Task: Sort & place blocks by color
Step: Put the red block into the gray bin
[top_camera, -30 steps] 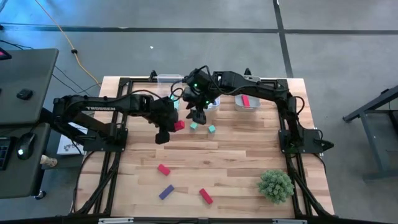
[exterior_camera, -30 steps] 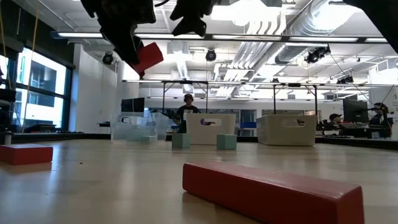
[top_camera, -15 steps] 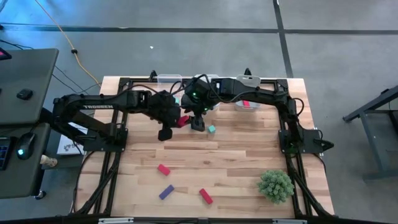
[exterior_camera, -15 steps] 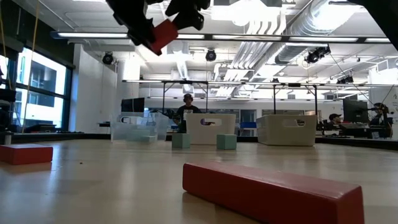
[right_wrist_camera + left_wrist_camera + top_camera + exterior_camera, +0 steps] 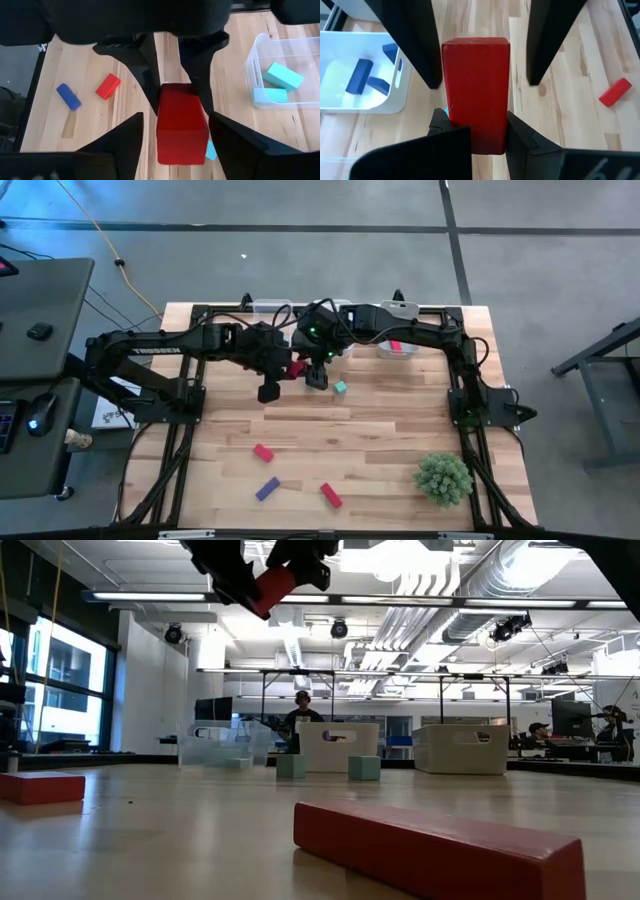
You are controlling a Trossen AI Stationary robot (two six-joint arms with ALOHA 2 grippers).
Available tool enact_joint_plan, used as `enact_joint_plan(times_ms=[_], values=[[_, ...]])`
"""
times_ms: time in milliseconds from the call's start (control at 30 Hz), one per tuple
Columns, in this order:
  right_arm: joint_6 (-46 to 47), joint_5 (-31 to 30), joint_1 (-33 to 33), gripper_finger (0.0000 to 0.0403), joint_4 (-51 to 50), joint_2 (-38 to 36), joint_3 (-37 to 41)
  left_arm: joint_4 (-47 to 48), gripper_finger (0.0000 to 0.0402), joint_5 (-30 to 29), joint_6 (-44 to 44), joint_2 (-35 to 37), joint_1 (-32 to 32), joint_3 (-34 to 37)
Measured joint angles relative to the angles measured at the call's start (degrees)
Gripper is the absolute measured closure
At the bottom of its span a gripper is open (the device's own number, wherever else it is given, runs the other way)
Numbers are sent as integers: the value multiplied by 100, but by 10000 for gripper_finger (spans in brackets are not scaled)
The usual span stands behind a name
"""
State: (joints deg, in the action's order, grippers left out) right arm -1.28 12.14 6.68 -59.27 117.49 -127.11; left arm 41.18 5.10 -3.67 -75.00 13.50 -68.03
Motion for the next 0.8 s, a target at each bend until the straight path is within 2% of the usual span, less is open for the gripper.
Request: enact_joint_plan(times_ms=[333, 533, 800], values=[[121, -163, 2, 291, -113, 0, 0, -218, 376, 4, 1, -9, 0, 0], [117, -249, 0, 293, -129, 0, 0, -218, 368, -29, -19, -11, 0, 0], [152, -325, 4, 293, -203, 0, -2, -219, 314, -169, -61, -17, 42, 0]])
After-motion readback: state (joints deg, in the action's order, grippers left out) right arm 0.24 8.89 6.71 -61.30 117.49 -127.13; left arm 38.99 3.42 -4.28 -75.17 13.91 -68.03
